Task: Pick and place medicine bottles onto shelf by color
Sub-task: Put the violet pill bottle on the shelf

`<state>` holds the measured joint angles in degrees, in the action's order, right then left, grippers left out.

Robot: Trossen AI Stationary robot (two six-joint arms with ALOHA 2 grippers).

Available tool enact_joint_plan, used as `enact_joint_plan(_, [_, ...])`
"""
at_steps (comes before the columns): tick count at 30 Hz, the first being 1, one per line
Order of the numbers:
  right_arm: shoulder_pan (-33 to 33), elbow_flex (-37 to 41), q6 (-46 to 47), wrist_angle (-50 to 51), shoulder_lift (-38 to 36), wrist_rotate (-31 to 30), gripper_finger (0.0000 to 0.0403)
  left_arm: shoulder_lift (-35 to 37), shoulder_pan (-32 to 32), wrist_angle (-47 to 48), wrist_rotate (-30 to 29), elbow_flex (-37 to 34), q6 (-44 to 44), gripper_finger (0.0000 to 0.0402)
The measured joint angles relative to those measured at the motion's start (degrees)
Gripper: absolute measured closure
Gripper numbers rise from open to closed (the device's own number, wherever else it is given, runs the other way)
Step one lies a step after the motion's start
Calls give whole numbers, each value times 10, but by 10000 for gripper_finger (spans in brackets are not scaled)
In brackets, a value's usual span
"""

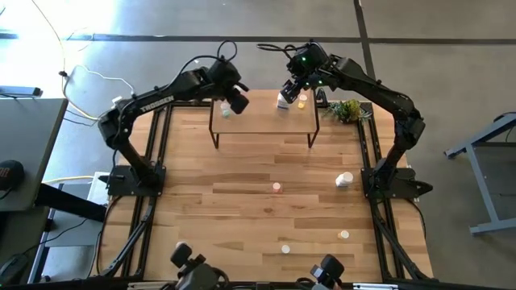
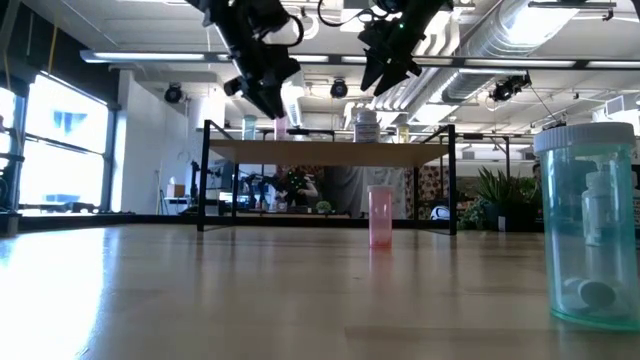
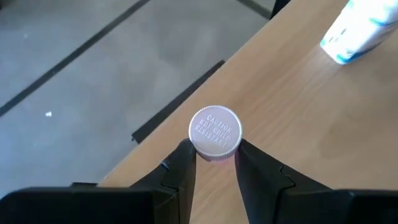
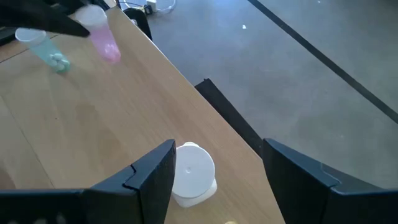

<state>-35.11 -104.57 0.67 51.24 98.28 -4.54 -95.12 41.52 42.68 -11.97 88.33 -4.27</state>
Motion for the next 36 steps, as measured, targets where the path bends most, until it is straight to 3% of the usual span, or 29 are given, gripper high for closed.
enact_joint_plan(18, [0,0,1,0,0,0,174,-27,0,4,-1,0,0,300])
enact_joint_plan(36, [37,1,84,64,-46,3,174,-11,0,25,9,17,30,206])
